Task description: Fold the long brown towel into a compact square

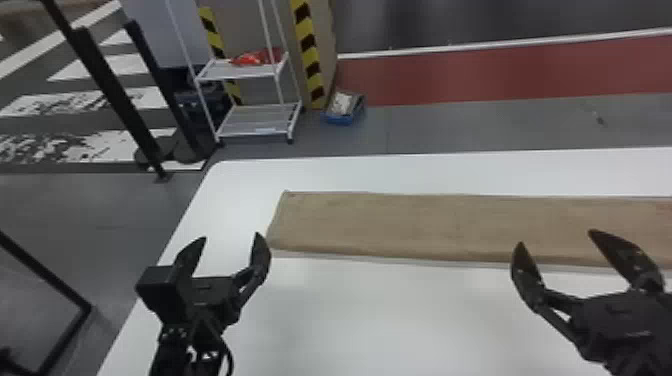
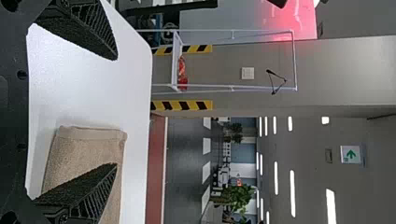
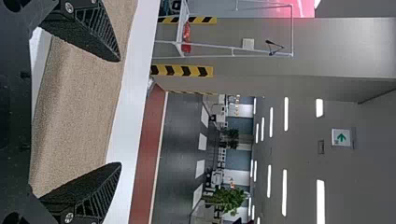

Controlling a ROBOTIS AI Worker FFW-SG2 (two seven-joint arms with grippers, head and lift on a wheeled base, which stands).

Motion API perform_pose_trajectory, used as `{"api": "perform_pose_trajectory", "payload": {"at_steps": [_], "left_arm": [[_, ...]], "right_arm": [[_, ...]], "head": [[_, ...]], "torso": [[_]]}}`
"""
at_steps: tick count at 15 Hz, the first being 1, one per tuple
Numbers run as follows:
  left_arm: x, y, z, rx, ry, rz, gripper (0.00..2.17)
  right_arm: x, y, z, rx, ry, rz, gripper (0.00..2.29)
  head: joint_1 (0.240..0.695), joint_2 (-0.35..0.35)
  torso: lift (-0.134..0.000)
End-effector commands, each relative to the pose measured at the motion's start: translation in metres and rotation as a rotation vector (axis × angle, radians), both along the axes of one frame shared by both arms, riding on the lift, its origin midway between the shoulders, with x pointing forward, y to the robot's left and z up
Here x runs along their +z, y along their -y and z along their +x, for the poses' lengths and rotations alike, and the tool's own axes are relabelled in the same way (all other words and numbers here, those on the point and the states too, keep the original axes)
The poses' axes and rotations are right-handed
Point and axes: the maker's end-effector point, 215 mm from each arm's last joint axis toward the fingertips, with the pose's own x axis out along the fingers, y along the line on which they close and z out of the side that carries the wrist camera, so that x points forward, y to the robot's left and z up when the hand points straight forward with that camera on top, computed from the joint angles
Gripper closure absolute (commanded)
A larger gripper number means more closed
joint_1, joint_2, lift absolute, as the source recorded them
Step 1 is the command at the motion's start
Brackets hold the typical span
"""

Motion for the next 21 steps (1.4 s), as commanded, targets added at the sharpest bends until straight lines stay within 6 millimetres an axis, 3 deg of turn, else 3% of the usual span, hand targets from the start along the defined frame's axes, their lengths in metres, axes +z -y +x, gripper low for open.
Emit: {"api": "perform_pose_trajectory", "payload": {"at_steps": [1, 13, 18, 20, 21], "left_arm": [[-0.001, 0.001, 0.001, 0.0, -0.002, -0.001, 0.07], [0.002, 0.0, 0.006, -0.001, -0.003, 0.002, 0.08], [-0.012, 0.018, 0.028, -0.08, -0.137, -0.042, 0.08], [-0.009, 0.025, 0.045, -0.114, -0.174, -0.068, 0.08], [-0.017, 0.03, 0.054, -0.133, -0.235, -0.092, 0.08]], "right_arm": [[0.001, 0.001, 0.001, -0.001, 0.002, 0.0, 0.09], [-0.002, 0.002, 0.002, -0.004, -0.004, -0.001, 0.09], [-0.004, 0.003, 0.002, -0.007, -0.006, -0.002, 0.09], [-0.006, 0.005, 0.002, -0.01, -0.009, -0.004, 0.09], [-0.006, 0.005, 0.002, -0.01, -0.009, -0.004, 0.09]], "head": [[0.695, 0.228], [0.695, 0.225], [0.695, 0.207], [0.695, 0.197], [0.695, 0.192]], "torso": [[-0.125], [-0.125], [-0.125], [-0.125], [-0.125]]}}
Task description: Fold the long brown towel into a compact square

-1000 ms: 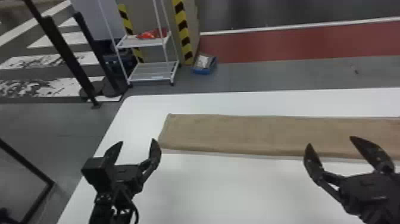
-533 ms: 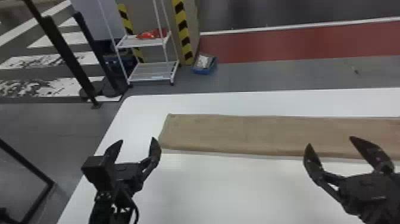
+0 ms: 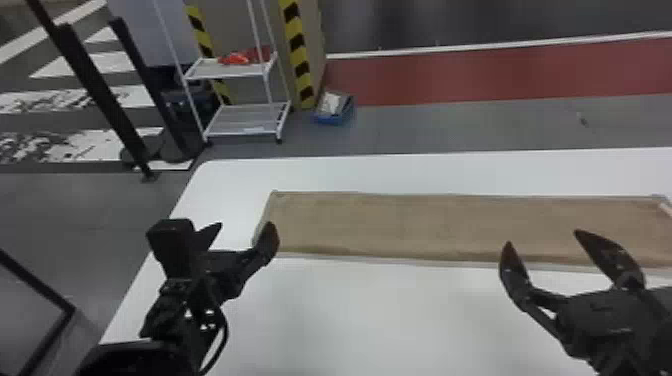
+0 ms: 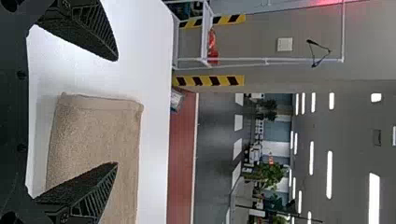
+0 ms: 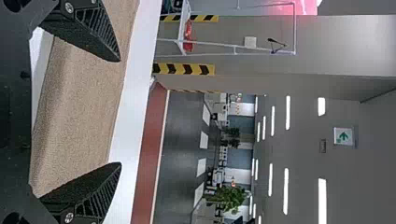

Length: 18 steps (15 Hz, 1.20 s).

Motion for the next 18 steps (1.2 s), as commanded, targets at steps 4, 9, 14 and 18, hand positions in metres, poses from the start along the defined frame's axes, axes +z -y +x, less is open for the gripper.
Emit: {"api": "perform_pose_trajectory", "payload": {"at_steps": [4, 9, 14, 18], "left_arm": [[-0.012, 0.009, 0.049, -0.04, -0.171, -0.063, 0.09], [-0.046, -0.001, 0.065, -0.053, -0.314, -0.139, 0.1], [-0.067, -0.008, 0.073, -0.044, -0.37, -0.169, 0.12], [-0.069, 0.004, 0.072, -0.106, -0.377, -0.223, 0.49]], "right_arm": [[-0.004, 0.004, -0.001, -0.008, -0.007, -0.003, 0.09], [-0.01, 0.009, 0.0, -0.014, -0.018, -0.005, 0.09], [-0.009, 0.01, 0.0, -0.016, -0.011, 0.001, 0.09], [-0.009, 0.012, -0.001, -0.019, -0.009, 0.003, 0.09]], "head": [[0.695, 0.167], [0.695, 0.153], [0.695, 0.163], [0.695, 0.162]], "torso": [[-0.125], [-0.125], [-0.125], [-0.125]]}}
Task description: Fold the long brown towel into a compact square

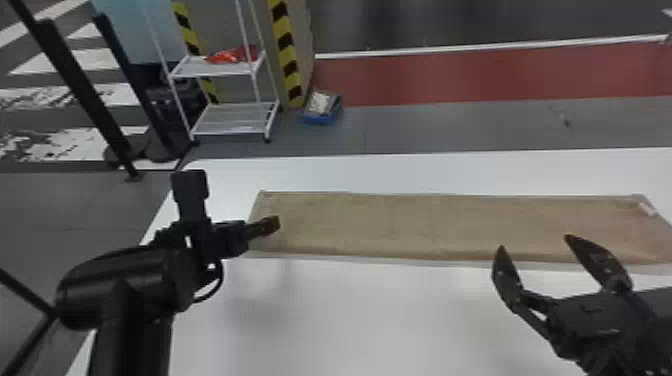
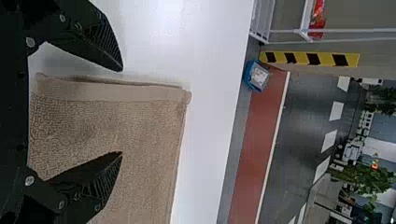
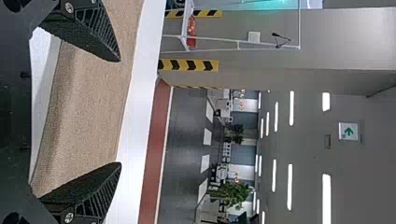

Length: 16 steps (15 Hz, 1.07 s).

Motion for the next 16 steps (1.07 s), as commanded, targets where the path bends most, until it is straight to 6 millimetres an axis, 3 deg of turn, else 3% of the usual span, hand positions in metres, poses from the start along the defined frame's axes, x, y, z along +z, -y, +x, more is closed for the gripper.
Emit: {"api": "perform_pose_trajectory", "payload": {"at_steps": [1, 2, 4, 5, 6, 11, 16], "left_arm": [[-0.001, 0.002, -0.005, -0.019, -0.012, -0.049, 0.62], [-0.004, 0.002, -0.007, -0.023, -0.026, -0.055, 0.72], [-0.004, 0.01, -0.009, -0.051, -0.024, -0.078, 1.61], [-0.004, 0.008, -0.01, -0.048, -0.027, -0.075, 1.95], [-0.007, 0.007, -0.012, -0.046, -0.036, -0.071, 2.08], [-0.009, -0.004, -0.021, -0.048, -0.039, -0.046, 2.14], [0.01, -0.055, -0.045, -0.027, 0.003, -0.079, 2.14]], "right_arm": [[0.0, 0.0, 0.0, -0.001, 0.0, 0.001, 0.09], [0.0, 0.0, 0.0, -0.001, 0.0, 0.001, 0.09], [0.001, 0.0, 0.0, -0.001, 0.001, 0.001, 0.09], [-0.001, 0.001, 0.0, -0.003, -0.003, 0.0, 0.09], [-0.001, 0.001, 0.0, -0.003, -0.003, 0.0, 0.09], [-0.001, 0.001, 0.0, -0.003, -0.003, 0.0, 0.09], [0.003, 0.0, 0.0, 0.0, 0.004, 0.001, 0.09]], "head": [[0.695, 0.159], [0.695, 0.152], [0.695, 0.147], [0.695, 0.145], [0.695, 0.143], [0.695, 0.15], [0.695, 0.178]], "torso": [[-0.125], [-0.125], [-0.125], [-0.125], [-0.125], [-0.125], [-0.125]]}}
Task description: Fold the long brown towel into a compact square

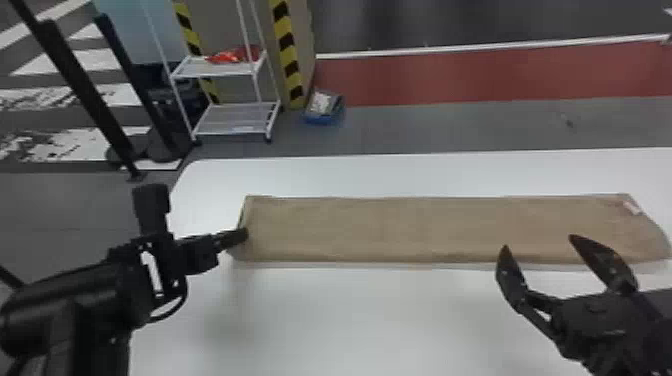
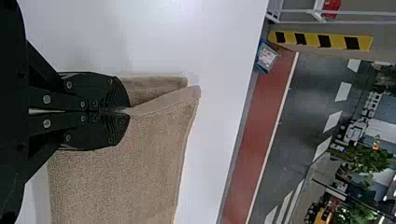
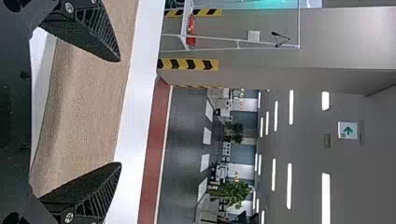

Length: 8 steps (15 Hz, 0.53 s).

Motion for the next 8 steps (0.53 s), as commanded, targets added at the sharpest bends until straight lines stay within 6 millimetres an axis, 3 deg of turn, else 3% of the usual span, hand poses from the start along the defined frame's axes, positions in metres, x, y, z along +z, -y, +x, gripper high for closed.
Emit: {"api": "perform_pose_trajectory", "payload": {"at_steps": [1, 3, 5, 6, 7, 8], "left_arm": [[0.005, -0.023, -0.013, 0.018, 0.004, -0.003, 2.14], [0.002, -0.035, -0.022, 0.024, -0.005, 0.001, 2.14], [-0.001, -0.034, -0.022, 0.023, -0.009, -0.004, 2.12], [-0.003, -0.036, -0.022, 0.032, -0.013, 0.002, 1.69], [-0.002, -0.034, -0.02, 0.034, -0.009, 0.004, 0.62], [-0.002, -0.032, -0.019, 0.028, -0.009, 0.005, 0.15]], "right_arm": [[0.0, -0.001, 0.001, 0.002, 0.0, 0.002, 0.09], [0.001, -0.003, 0.002, 0.004, 0.0, 0.002, 0.09], [0.0, -0.005, 0.002, 0.007, -0.003, 0.001, 0.09], [0.0, -0.004, 0.001, 0.006, -0.003, 0.001, 0.09], [0.0, -0.004, 0.0, 0.006, -0.005, -0.001, 0.09], [0.001, -0.003, 0.0, 0.004, 0.0, 0.0, 0.09]], "head": [[0.695, 0.19], [0.695, 0.222], [0.695, 0.236], [0.695, 0.241], [0.695, 0.243], [0.695, 0.245]], "torso": [[-0.125], [-0.125], [-0.125], [-0.125], [-0.125], [-0.125]]}}
